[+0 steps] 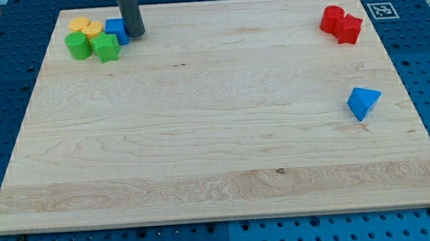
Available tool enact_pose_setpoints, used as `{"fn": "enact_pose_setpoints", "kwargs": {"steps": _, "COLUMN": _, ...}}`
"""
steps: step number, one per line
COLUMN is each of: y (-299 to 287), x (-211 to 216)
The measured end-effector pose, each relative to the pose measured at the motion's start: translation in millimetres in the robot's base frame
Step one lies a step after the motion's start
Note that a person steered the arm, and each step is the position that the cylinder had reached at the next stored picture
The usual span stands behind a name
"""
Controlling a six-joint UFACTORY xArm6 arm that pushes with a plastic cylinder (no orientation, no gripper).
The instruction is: Slide the blue triangle slightly left
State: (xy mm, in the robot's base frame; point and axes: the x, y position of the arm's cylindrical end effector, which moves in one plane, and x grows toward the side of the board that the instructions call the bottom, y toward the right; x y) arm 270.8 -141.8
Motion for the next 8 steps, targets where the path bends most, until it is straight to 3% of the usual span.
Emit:
{"fn": "enact_pose_setpoints", "kwargs": {"steps": 2, "y": 13, "x": -4}}
{"fn": "enact_pose_setpoints", "kwargs": {"steps": 3, "y": 85, "x": 39}}
{"fn": "enact_pose_setpoints", "kwargs": {"steps": 4, "y": 109, "x": 136}}
{"fn": "enact_pose_setpoints", "kwargs": {"steps": 5, "y": 120, "x": 262}}
{"fn": "enact_pose_setpoints", "kwargs": {"steps": 6, "y": 149, "x": 343}}
{"fn": "enact_pose_setpoints", "kwargs": {"steps": 7, "y": 158, "x": 348}}
{"fn": "enact_pose_setpoints", "kwargs": {"steps": 8, "y": 218, "x": 346}}
